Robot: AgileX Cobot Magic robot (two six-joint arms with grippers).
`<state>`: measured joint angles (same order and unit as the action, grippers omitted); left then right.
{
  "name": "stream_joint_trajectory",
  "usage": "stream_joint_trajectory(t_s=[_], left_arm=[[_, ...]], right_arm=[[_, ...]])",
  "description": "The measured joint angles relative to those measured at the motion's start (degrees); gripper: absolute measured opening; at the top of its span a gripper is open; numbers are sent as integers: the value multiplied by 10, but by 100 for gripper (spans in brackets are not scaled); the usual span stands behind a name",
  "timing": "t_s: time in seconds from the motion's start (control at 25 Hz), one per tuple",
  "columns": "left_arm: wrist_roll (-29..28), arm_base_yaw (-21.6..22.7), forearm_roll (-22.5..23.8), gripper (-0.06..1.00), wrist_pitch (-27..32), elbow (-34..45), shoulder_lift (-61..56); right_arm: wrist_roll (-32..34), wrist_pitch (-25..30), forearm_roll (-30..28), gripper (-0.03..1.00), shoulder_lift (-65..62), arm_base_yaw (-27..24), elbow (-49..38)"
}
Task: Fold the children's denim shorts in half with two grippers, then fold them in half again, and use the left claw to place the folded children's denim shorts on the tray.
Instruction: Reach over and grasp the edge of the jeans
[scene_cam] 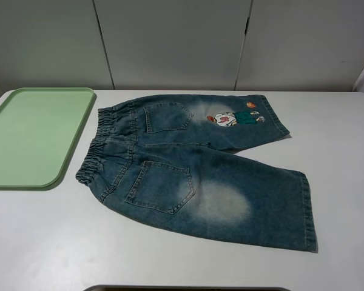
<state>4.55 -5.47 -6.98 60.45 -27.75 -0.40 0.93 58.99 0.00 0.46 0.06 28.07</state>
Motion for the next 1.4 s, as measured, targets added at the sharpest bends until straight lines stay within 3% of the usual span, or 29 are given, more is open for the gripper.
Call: stream_joint_trajectory(t_s=[0.96,1.08,1.16,1.32,1.4], left_arm=[[4,-6,-3,99,0,0,0],[9,-9,-19,99,0,0,0],[25,-14,-36,99,0,-6,0],[71,-21,-75,97,-6,-41,32],[98,-28,-94,96,-15,-62,75]], right_arm=[[-9,0,9,69,0,14,0],[-45,0,30,69,0,35,0],[-105,1,47,69,14,59,7],[-144,1,51,69,44,86,23],[-181,1,51,69,106,124,40]])
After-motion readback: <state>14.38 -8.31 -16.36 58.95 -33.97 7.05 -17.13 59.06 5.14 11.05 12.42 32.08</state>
